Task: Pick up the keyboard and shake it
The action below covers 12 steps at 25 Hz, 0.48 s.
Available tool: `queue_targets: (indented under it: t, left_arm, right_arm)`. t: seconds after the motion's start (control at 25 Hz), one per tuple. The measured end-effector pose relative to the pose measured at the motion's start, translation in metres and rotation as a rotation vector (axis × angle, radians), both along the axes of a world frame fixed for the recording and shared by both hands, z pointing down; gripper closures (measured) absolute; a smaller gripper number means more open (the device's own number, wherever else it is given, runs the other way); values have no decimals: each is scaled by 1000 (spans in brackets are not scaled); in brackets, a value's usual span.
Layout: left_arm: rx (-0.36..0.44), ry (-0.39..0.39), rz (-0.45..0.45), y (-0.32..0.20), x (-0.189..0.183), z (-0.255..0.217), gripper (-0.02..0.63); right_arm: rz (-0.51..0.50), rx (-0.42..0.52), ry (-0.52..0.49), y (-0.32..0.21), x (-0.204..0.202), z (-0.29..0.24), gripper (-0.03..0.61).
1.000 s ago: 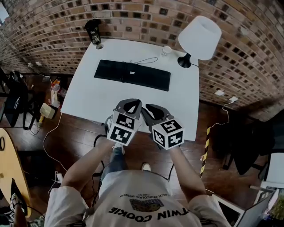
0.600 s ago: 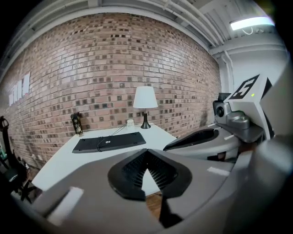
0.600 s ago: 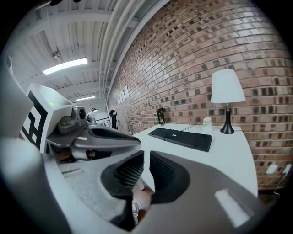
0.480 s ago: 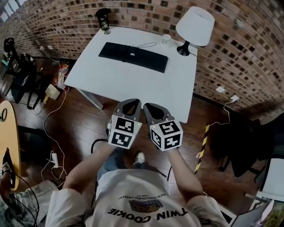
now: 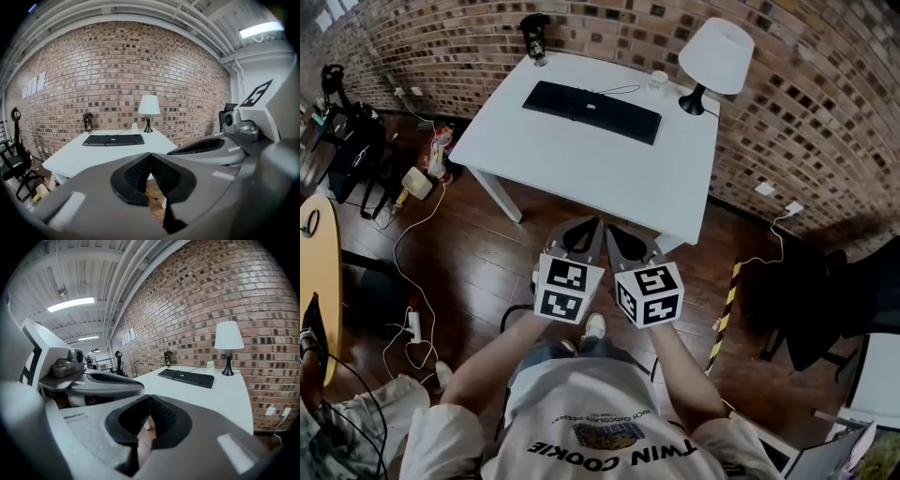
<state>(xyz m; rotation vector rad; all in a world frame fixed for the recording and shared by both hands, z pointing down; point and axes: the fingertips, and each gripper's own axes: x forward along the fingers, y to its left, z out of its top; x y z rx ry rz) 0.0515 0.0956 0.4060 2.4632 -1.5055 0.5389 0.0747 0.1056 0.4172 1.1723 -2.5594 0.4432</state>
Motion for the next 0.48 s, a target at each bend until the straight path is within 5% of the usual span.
queue_targets:
  t: [0.48]
  left_arm:
    - [-10,32,-9,84,-27,2,607]
  right_arm:
    - [32,-17,27,84,-25,6,575]
